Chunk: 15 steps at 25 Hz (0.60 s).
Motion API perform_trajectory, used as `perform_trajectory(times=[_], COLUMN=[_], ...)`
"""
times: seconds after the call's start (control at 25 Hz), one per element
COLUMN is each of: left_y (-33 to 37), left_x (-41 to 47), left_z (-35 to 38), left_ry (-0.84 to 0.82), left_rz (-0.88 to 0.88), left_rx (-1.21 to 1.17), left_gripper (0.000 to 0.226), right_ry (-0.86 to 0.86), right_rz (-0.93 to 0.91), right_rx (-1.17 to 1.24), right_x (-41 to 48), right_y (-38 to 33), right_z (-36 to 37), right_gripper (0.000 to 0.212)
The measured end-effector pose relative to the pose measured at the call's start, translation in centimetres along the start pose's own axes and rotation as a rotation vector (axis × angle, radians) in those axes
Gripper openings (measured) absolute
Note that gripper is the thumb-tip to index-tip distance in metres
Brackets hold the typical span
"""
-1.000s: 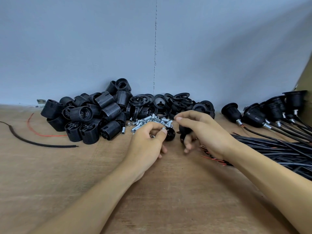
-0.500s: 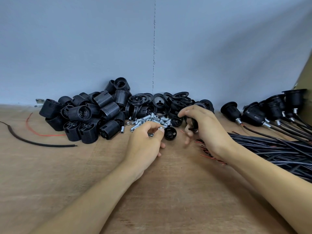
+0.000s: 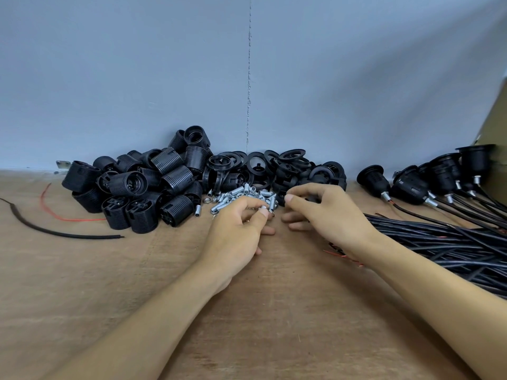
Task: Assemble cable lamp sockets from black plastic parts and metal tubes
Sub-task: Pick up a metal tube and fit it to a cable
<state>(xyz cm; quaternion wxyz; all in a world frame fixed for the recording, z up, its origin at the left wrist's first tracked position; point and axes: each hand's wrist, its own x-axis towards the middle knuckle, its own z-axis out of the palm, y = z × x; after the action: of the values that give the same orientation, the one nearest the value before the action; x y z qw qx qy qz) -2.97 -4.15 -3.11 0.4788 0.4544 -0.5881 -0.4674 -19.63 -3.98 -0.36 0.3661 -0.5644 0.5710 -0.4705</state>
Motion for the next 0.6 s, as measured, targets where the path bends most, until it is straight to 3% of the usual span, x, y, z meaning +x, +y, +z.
perform_trajectory(times=[0.08, 0.24, 0.32, 0.44, 0.6], left_y=[0.0, -0.2, -0.3, -0.4, -0.3], left_x=[0.0, 0.0, 0.0, 0.0, 0.1], left_z=[-0.1, -0.3, -0.4, -0.5, -0.6], left_ry=[-0.002, -0.015, -0.022, -0.039, -0.016], left_rz=[0.01, 0.062, 0.078, 0.071, 0.069], left_rx=[-0.008, 0.001, 0.019, -0.026, -0.1], left_gripper=[0.017, 0.021, 0.024, 0.03, 0.018], right_ry=[0.081, 0.032, -0.037, -0.121, -0.176], right_rz=[-0.037, 0.008, 0.1, 0.194, 0.227], right_rx=[0.023, -0.057, 0.084, 0.408, 0.625], right_x=[0.0, -0.2, -0.1, -0.1, -0.3], right_y=[-0.1, -0.7, -0.9, -1.3, -1.0], right_z=[-0.2, -0.3, -0.2, 0.3, 0.3], right_gripper=[0.019, 0.057, 0.052, 0.025, 0.026])
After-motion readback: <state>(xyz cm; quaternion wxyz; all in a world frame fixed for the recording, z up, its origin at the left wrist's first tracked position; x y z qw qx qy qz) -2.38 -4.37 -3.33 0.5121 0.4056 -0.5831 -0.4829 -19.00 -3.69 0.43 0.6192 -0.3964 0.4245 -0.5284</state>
